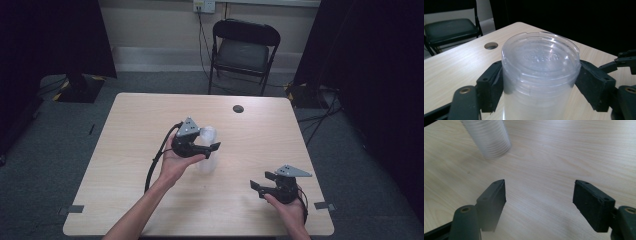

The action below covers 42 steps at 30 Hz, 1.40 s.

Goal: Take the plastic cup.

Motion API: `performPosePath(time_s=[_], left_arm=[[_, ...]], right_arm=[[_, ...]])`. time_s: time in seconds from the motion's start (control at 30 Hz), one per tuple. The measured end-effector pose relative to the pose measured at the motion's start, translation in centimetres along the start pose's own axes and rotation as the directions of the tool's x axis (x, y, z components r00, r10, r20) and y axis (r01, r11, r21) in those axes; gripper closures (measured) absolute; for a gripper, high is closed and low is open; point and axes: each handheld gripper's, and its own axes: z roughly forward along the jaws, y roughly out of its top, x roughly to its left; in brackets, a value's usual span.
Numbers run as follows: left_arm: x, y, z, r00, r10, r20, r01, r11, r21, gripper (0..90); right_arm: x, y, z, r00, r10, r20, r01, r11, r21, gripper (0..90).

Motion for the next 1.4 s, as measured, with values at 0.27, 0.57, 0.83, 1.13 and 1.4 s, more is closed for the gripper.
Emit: performPosePath(time_s=[0.27,0.57,0.83,1.13,1.4], left_arm=[[0.2,-0.8,0.8,0.9998,-0.01,-0.016,0.01,0.9992,0.038,23.4],[0.4,-1.6,1.6,0.9995,-0.027,-0.017,0.028,0.9941,0.105,21.8],[0.4,-1.9,1.9,0.9988,-0.04,-0.03,0.043,0.9917,0.121,22.1],[0.3,-1.8,1.8,0.9988,-0.041,-0.026,0.044,0.9938,0.102,29.6],[0.4,-1.4,1.4,0.999,-0.038,-0.022,0.04,0.9956,0.084,29.6]], right_arm=[[-0.1,-0.1,0.0,1.0,0.006,-0.006,-0.006,1.0,0.003,26.2],[0.0,0.0,0.2,0.9999,0.008,-0.009,-0.008,0.9999,0.007,26.2],[-0.1,-0.1,0.2,0.9999,0.012,-0.004,-0.012,0.9998,0.014,26.2],[-0.5,-0.2,0.4,0.9991,0.043,0.003,-0.043,0.998,0.045,27.1],[-0.4,-0.3,0.3,0.9991,0.043,0.005,-0.043,0.9982,0.043,27.1]])
